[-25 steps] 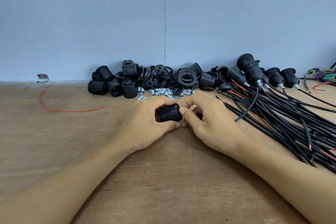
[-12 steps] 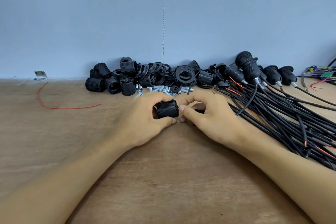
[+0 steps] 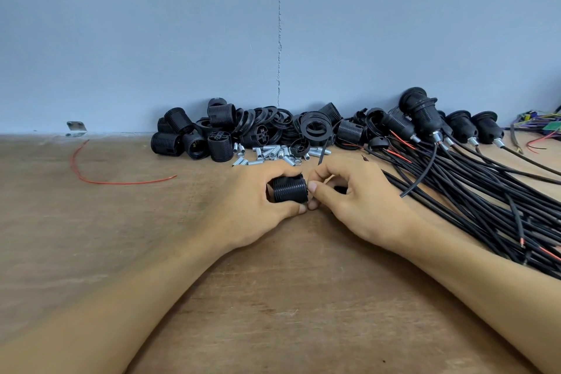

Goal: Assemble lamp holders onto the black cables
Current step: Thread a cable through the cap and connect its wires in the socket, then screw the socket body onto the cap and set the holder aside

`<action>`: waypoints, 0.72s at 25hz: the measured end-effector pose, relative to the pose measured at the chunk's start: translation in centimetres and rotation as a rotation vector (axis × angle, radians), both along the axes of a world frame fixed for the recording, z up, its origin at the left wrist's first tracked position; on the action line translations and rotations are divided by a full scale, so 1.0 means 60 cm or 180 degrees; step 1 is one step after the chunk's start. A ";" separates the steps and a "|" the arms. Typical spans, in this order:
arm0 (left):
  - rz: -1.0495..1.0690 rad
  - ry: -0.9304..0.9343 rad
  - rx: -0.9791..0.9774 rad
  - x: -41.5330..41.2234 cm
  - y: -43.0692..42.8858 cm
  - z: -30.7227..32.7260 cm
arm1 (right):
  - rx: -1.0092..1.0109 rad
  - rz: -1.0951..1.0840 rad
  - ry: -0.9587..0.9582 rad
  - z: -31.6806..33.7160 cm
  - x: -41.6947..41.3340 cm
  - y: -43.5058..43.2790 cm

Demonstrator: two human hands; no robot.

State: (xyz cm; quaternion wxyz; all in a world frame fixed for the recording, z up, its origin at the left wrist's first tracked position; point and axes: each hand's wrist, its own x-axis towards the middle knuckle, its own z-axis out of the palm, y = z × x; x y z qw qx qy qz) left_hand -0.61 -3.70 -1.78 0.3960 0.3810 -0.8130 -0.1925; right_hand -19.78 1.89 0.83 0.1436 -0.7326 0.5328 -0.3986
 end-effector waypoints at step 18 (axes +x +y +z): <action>0.0348 0.0290 0.0245 -0.001 0.000 0.009 | 0.0147 0.0234 0.0714 0.012 -0.071 -0.019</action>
